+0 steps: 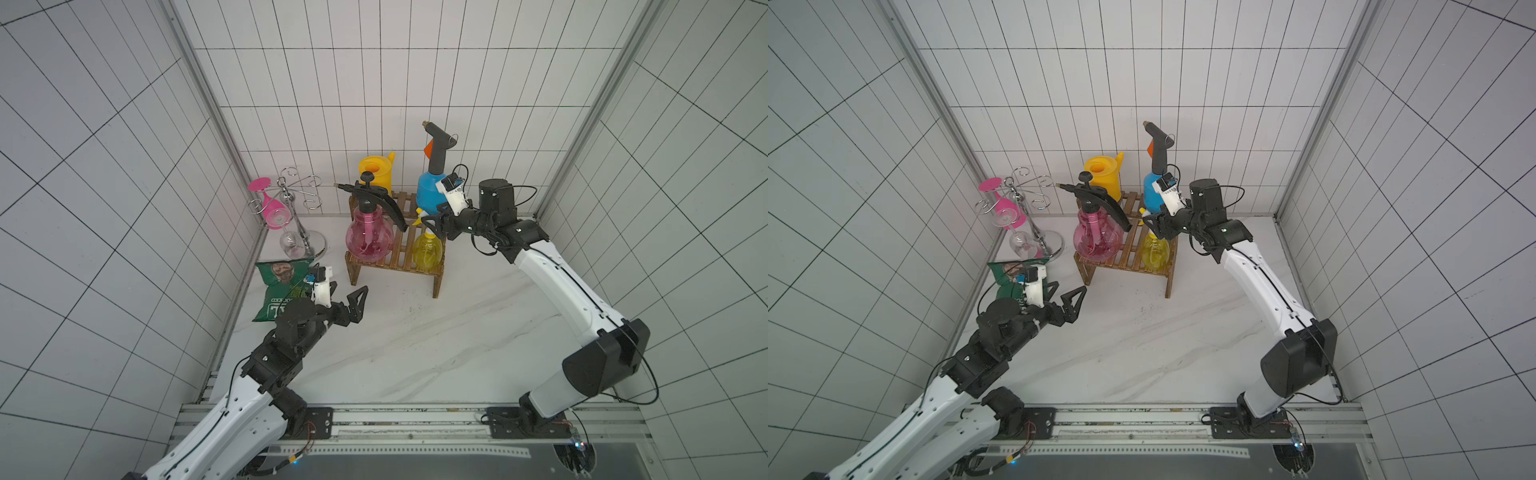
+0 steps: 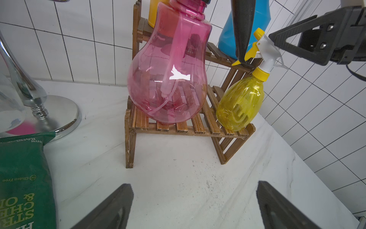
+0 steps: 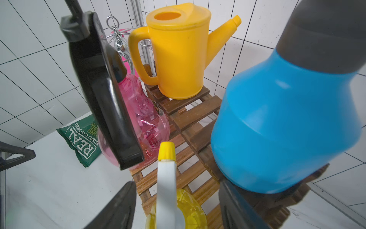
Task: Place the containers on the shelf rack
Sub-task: 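Place the container on the shelf, then reset both arms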
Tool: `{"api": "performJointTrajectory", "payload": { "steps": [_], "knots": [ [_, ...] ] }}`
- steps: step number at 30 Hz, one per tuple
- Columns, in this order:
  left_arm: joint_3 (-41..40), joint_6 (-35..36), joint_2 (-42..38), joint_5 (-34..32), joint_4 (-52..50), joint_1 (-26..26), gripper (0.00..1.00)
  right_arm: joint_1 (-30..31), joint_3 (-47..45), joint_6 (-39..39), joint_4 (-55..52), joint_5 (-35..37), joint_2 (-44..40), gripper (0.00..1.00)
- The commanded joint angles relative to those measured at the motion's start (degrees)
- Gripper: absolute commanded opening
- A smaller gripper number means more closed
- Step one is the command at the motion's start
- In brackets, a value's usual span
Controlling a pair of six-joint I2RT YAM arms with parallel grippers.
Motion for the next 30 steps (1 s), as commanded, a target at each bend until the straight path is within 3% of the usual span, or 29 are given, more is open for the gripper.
{"api": "performJointTrajectory", "payload": {
  "steps": [1,8,16,21,26,28,30],
  "knots": [
    [-0.67,0.63,-0.79,-0.28,0.33,0.31,0.99,0.43,-1.66,0.8,-0.5,0.3,-3.05,0.69],
    [-0.74,1.34,-1.33,-0.26,0.57,0.35,0.98,0.42,-6.12,1.3,-0.04,0.31,-9.96,0.69],
    [-1.17,2.33,-3.0,-1.32,0.61,0.35,0.99,0.24,-22.39,5.78,7.53,7.97,-28.63,0.72],
    [-1.9,3.16,-3.53,-1.73,1.03,0.32,0.98,-0.16,-36.72,12.69,10.64,23.38,-43.18,0.81],
    [-3.18,3.7,-3.48,-3.18,2.03,0.27,0.98,-1.28,-52.13,22.15,10.85,46.67,-56.44,1.0],
    [-3.39,3.56,-3.22,-3.67,2.02,0.3,0.98,-2.34,-57.74,25.53,10.45,55.8,-60.47,0.99],
    [-3.37,3.6,-2.72,-4.05,1.63,0.34,0.98,-4.81,-63.56,26.29,12.32,60.27,-63.89,0.99]
  ]
}}
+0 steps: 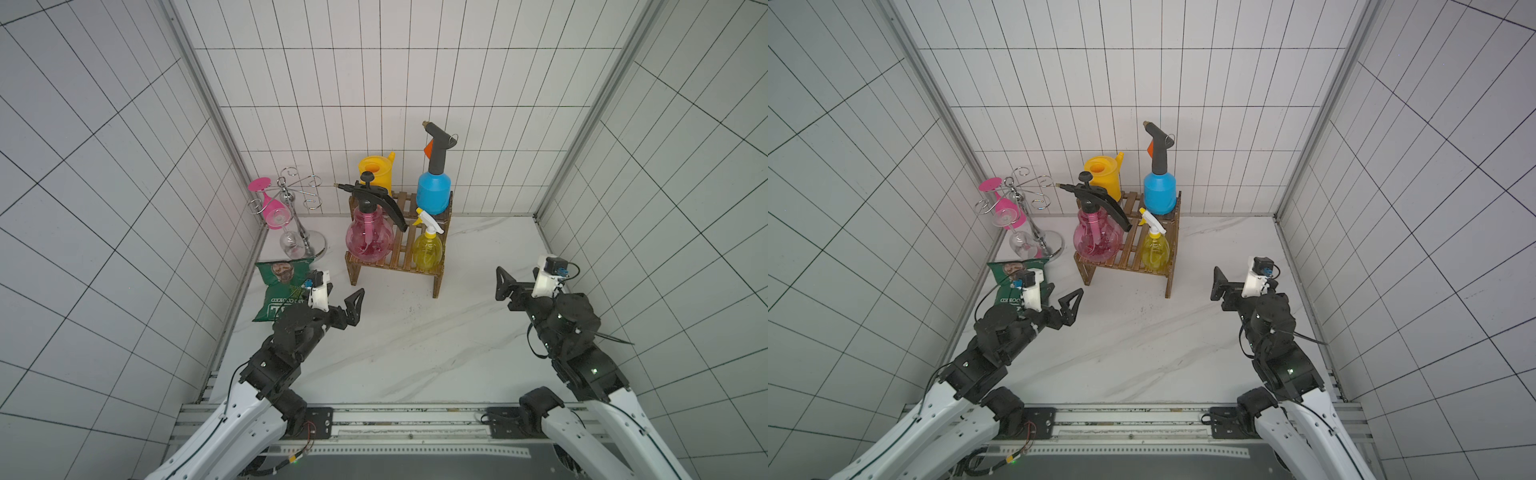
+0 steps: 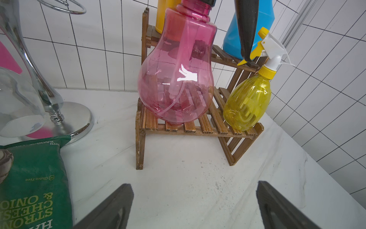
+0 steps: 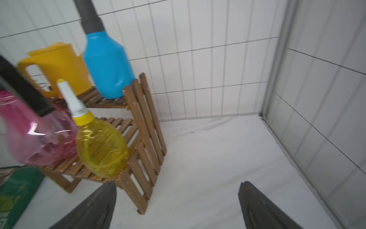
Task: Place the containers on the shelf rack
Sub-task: Reset both arms
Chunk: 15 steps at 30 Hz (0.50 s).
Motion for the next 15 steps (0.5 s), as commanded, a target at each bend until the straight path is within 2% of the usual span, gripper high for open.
{"api": "performJointTrajectory", "payload": {
  "steps": [1,3,6,11,13,15],
  "knots": [
    [-0.48,0.9,0.36,-1.62,0.49,0.29,0.98,-4.18,-8.23,6.38,2.77,16.74,-4.26,0.99],
    [-0.39,1.02,0.72,-2.0,0.21,0.28,0.98,-8.91,-13.8,7.67,7.52,15.93,-5.78,0.99],
    [-0.21,1.28,0.8,-2.5,-0.45,0.29,0.98,-16.82,-20.71,10.46,16.58,12.08,-2.34,0.99],
    [0.23,1.91,0.01,-2.49,-1.85,0.3,0.98,-25.05,-20.78,11.23,27.38,6.07,14.83,0.99],
    [0.47,2.34,-0.39,-2.72,-2.28,0.27,0.98,-25.8,-20.05,7.8,37.96,3.57,22.41,0.99],
    [0.78,2.87,-0.45,-2.94,-2.64,0.28,0.98,-25.97,-17.46,2.63,42.78,2.53,31.65,0.99]
  ]
}}
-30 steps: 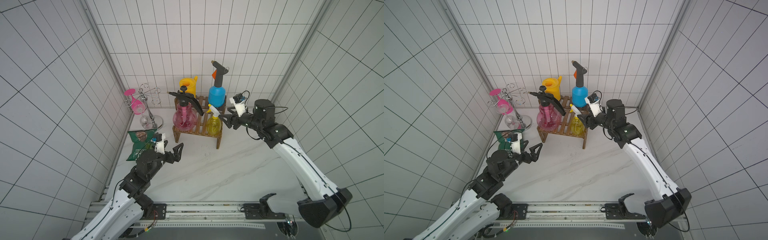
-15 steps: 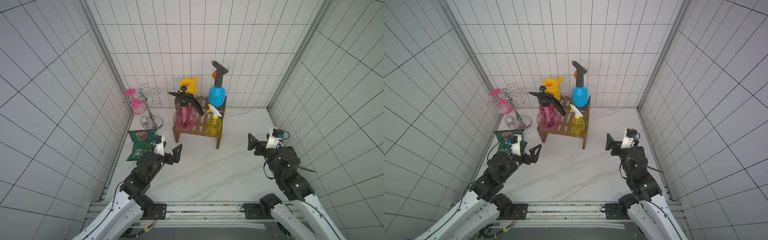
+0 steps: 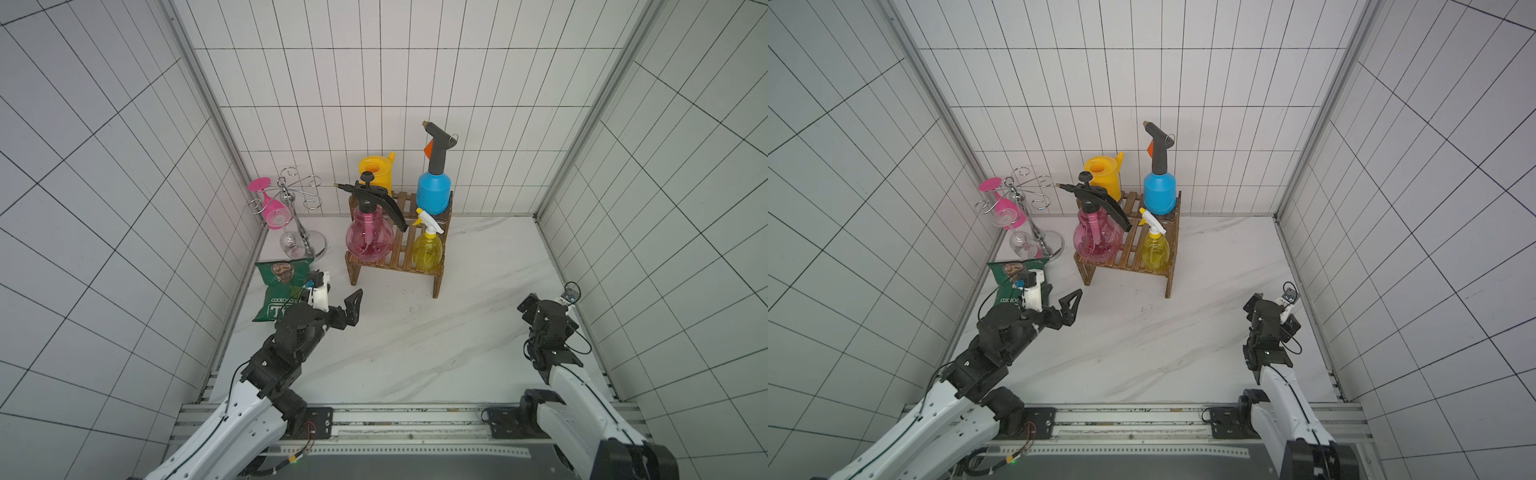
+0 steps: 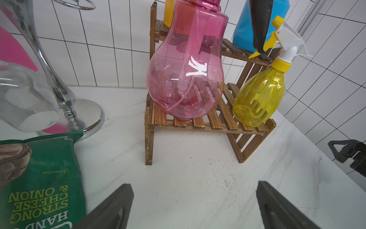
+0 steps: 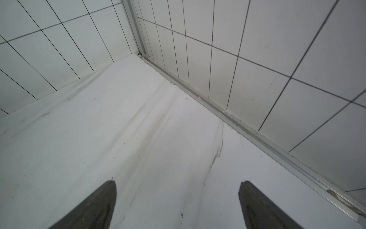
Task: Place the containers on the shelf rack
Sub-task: Reset both arms
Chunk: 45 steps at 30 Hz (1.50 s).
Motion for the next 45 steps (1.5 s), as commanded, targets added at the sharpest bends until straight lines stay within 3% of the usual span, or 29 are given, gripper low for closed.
{"api": "performJointTrajectory", "payload": {
  "steps": [1,4,6,9,11,13,14,16,18,23,31,35,38,43,45],
  "knots": [
    [0.97,1.76,-0.63,-1.08,-1.23,0.27,0.98,-0.78,4.07,-6.76,15.96,-3.72,10.37,0.99],
    [1.74,2.28,-0.46,-1.89,-2.8,0.32,0.98,-1.24,4.44,-11.17,25.1,-5.33,20.74,0.99],
    [2.46,2.36,-0.37,-3.25,-4.46,0.3,0.98,-1.72,4.79,-14.09,27.99,-10.27,22.95,0.99],
    [2.39,2.44,-0.41,-5.91,-5.03,0.3,0.98,-2.56,2.22,-15.43,45.96,-13.99,34.87,0.99],
    [2.14,3.43,-0.32,-7.81,-4.57,0.26,0.98,-2.66,7.93,-15.88,28.79,-16.71,32.37,0.99],
    [2.03,5.05,0.18,-10.51,-3.71,0.32,0.98,-2.52,8.33,-16.59,33.23,-16.89,35.28,0.99],
    [1.68,6.28,0.55,-12.16,-2.96,0.39,0.98,-2.57,9.0,-15.85,27.84,-16.42,33.81,0.99],
    [0.79,8.86,1.78,-15.74,-0.99,0.58,0.98,-2.58,8.42,-16.23,32.7,-16.11,34.22,0.99],
    [-0.32,11.7,3.57,-19.65,2.26,1.22,0.98,-2.52,9.33,-15.98,28.17,-16.17,33.12,0.99],
    [-2.86,13.08,10.27,-23.47,9.81,10.61,0.98,-2.1,9.26,-16.63,29.11,-15.9,33.47,0.99],
    [-11.71,11.82,20.01,-9.64,29.07,28.97,0.98,-2.03,9.38,-16.66,28.66,-15.81,33.37,0.99],
    [-15.0,11.78,29.25,-1.13,45.1,33.55,0.98,-1.96,9.32,-16.65,28.72,-15.8,33.37,0.99],
    [-15.95,6.74,38.6,10.69,62.16,39.07,0.98,-1.98,9.31,-16.65,28.76,-15.73,33.38,0.99],
    [-8.38,9.77,58.83,16.99,70.68,38.97,0.98,-1.86,9.4,-16.75,28.72,-15.66,33.4,0.99],
    [-5.8,11.76,56.49,13.76,61.58,36.72,0.98,-1.77,9.45,-16.92,28.64,-15.66,33.43,0.99]
  ]
}}
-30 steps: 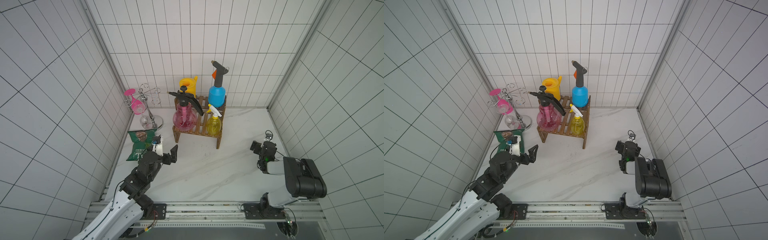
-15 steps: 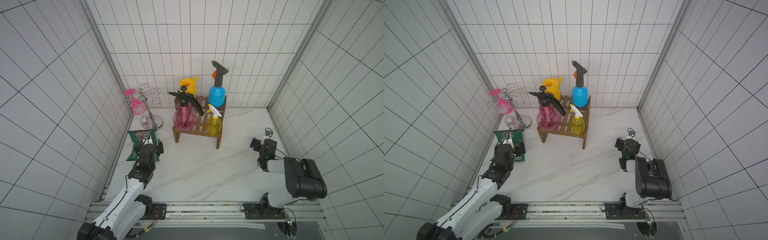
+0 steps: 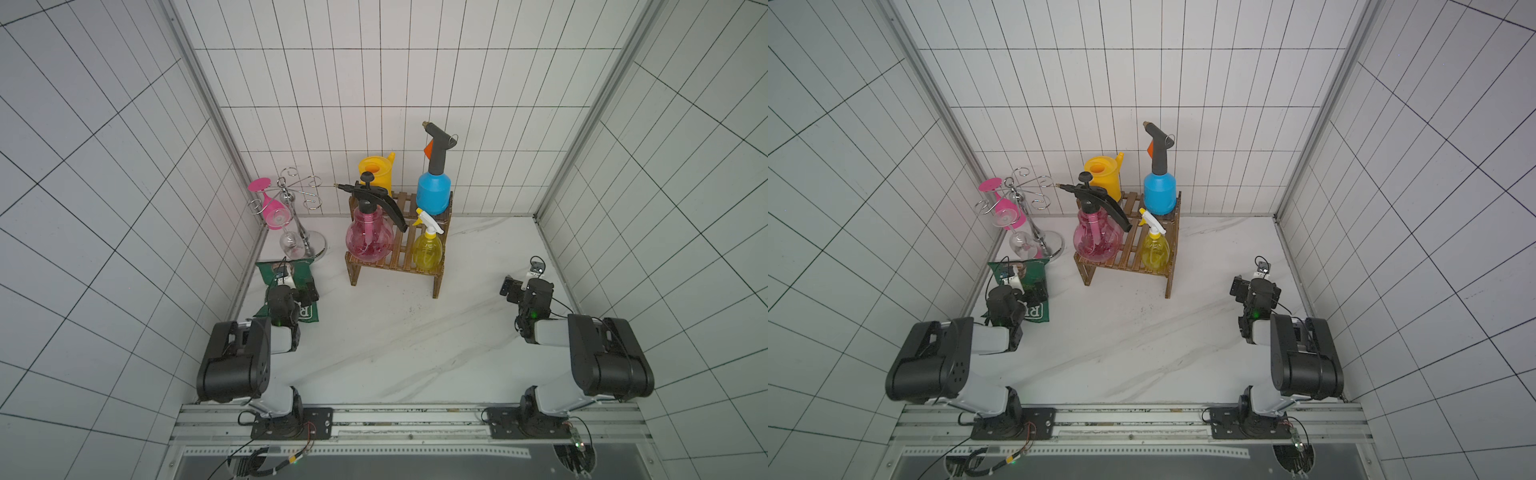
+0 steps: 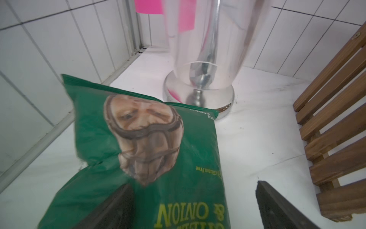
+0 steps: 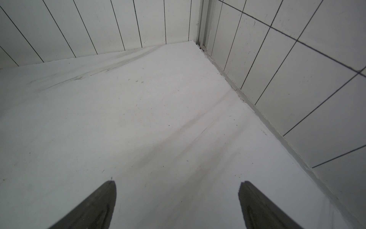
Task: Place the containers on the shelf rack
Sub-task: Reset both arms
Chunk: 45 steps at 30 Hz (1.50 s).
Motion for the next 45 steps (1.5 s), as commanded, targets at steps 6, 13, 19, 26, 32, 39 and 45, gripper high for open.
{"api": "performJointTrajectory", "payload": {
  "steps": [6,13,19,26,32,39,45],
  "knots": [
    [4.02,2.09,-1.1,1.01,-0.82,-2.74,0.98,0.31,1.04,-0.74,-0.51,0.01,-0.87,0.99],
    [4.75,2.06,-1.83,-0.84,-2.6,-3.29,0.98,0.33,1.03,-0.74,-0.47,0.02,-0.86,0.99],
    [4.77,2.06,-1.92,-0.97,-2.6,-3.38,0.98,0.43,-0.42,-0.72,1.48,0.81,-1.19,0.99],
    [4.76,2.06,-1.88,-0.97,-2.6,-3.44,0.98,0.19,-11.33,1.3,22.41,4.65,-1.06,0.99],
    [4.76,2.06,-1.88,-1.04,-2.55,-3.37,0.98,0.33,-12.62,0.61,25.28,3.03,-0.78,0.99],
    [4.78,2.07,-1.89,-0.97,-2.55,-3.36,0.98,0.29,-16.06,-0.66,34.22,0.47,1.65,0.99],
    [4.76,2.06,-1.93,-1.0,-2.5,-3.35,0.98,0.34,-16.15,-0.74,34.23,0.35,1.62,0.99]
  ]
}}
